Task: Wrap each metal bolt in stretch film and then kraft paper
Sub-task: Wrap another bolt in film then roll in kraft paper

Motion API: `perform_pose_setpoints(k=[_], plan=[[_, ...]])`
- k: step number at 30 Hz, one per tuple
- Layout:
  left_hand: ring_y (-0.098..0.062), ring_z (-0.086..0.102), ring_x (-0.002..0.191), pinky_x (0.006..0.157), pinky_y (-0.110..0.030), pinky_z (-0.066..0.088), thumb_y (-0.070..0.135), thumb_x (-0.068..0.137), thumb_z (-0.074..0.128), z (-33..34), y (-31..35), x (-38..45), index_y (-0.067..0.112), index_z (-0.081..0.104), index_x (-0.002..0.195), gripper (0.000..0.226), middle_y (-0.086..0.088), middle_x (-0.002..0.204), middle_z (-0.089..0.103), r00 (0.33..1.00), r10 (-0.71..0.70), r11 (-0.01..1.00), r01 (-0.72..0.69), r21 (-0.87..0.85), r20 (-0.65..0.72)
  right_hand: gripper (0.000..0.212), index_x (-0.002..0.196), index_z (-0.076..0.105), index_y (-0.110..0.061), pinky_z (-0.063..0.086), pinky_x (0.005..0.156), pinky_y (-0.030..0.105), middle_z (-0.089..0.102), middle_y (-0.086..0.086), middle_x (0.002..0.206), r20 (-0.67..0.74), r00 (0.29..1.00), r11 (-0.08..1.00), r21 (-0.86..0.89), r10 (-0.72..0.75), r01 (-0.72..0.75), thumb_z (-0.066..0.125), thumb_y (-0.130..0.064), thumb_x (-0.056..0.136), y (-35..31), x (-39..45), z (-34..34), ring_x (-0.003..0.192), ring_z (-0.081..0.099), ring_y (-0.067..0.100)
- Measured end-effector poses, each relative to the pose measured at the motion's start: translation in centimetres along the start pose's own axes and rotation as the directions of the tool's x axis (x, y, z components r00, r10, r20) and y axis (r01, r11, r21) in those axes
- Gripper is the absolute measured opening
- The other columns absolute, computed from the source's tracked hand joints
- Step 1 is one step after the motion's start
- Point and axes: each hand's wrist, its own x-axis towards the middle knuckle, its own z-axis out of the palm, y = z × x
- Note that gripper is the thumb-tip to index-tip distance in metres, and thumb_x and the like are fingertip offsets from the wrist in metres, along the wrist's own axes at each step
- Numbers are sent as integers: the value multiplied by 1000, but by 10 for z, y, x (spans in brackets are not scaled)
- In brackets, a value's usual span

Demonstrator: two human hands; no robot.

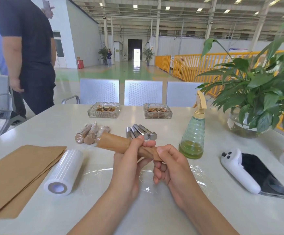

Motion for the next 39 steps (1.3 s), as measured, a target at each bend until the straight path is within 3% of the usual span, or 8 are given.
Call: perform_pose_setpoints(k=[5,10,14,21,26,30,33,39], plan=[[-35,71,92,52,-38,52,28,99,58,5,5,0,0,71,88,32,-22,111,74,993,-77,993,85,-82,90,22,84,66,-15,48,45,30,48,6,67,14,1000,1000,2,-8,8,56,-19,104,-1,0,1,48,47,18],[-29,75,95,74,-35,61,19,96,65,1,7,1,17,76,83,17,-21,102,76,999,29,999,-28,-46,30,20,86,62,-11,47,44,31,49,7,67,-8,1000,1000,-7,-4,4,58,-20,102,-2,-1,-4,47,45,18],[-33,75,97,76,-36,62,19,97,65,-3,10,0,18,74,83,16,-23,99,75,999,49,998,-50,-36,-21,26,80,67,-17,47,45,31,49,6,68,3,1000,1000,-19,5,-5,57,-20,104,-1,0,-2,48,45,19],[-35,75,100,74,-39,63,16,96,61,-6,17,2,7,64,98,9,-18,103,77,995,-104,980,104,-171,9,27,80,67,-17,47,45,31,49,7,69,-1,1000,999,-38,-2,2,57,-19,104,0,0,-4,48,46,19],[-32,77,91,69,-35,63,14,98,55,-5,19,5,2,67,103,18,-19,97,77,1000,-14,1000,15,18,-26,27,79,67,-19,47,45,30,49,7,69,-1,1000,998,-59,-12,12,58,-18,104,0,-2,-4,48,46,19],[-30,77,83,63,-31,61,3,93,55,-9,20,6,9,69,93,16,-14,89,77,981,190,963,-181,200,-30,29,76,67,-20,47,44,29,49,6,69,-1,1000,999,-49,-9,9,58,-18,104,-1,-1,-2,48,46,19],[-28,77,84,71,-38,63,5,87,60,-13,20,6,17,71,89,17,-8,89,78,965,262,919,-249,305,-4,28,77,67,-19,46,44,29,50,6,68,-8,1000,999,-46,-2,2,58,-18,103,-1,-2,-2,47,46,19],[-29,77,83,65,-31,61,-6,92,55,-11,27,8,11,70,100,24,-12,96,76,963,266,923,-270,273,53,27,77,65,-19,47,44,30,49,8,70,4,1000,999,-43,12,-12,59,-19,103,-1,-2,-2,48,46,19]])
